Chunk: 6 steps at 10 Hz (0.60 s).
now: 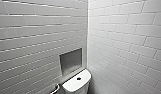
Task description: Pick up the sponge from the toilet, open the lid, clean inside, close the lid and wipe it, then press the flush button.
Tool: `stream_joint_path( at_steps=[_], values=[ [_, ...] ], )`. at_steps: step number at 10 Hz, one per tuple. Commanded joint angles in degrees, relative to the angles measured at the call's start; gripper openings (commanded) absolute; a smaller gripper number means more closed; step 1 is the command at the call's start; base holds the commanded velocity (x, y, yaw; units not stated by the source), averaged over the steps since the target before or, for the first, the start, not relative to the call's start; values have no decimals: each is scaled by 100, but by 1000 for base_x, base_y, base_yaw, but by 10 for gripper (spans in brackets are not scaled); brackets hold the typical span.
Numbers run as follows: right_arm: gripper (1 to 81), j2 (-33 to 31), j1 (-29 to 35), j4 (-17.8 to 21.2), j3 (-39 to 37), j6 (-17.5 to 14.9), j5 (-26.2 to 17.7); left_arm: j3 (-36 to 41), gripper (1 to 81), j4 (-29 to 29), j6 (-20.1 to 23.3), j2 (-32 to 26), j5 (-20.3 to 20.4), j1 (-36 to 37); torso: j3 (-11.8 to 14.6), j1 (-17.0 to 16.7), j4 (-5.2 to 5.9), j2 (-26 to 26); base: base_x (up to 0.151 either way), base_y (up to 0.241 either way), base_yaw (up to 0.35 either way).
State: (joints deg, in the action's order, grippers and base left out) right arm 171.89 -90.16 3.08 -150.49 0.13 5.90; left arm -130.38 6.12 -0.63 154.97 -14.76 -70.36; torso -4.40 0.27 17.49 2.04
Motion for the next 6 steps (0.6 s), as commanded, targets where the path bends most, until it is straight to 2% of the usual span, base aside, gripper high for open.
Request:
stream_joint_path(
  at_steps=[1, 3, 5, 6],
  values=[
    [10, 24, 178, -36, -23, 4, -370, -1499, 10, 311, 28, 1037, 562, -263, -11, 0, 0, -2, 0, 0, 0],
    [10, 24, 204, -18, -23, 4, -370, -2176, 10, 311, 28, 1362, 668, -474, 85, -4, 0, 2, 0, 0, 0],
    [10, 32, 230, 8, -32, 22, -370, -2519, 10, 372, 28, 1529, 703, -685, 78, -6, 0, 5, 0, 0, 0],
    [10, 32, 231, 8, -32, 22, -379, -2554, 10, 390, 28, 1511, 973, -808, 81, -6, 0, 5, 0, 0, 0]
  ],
)
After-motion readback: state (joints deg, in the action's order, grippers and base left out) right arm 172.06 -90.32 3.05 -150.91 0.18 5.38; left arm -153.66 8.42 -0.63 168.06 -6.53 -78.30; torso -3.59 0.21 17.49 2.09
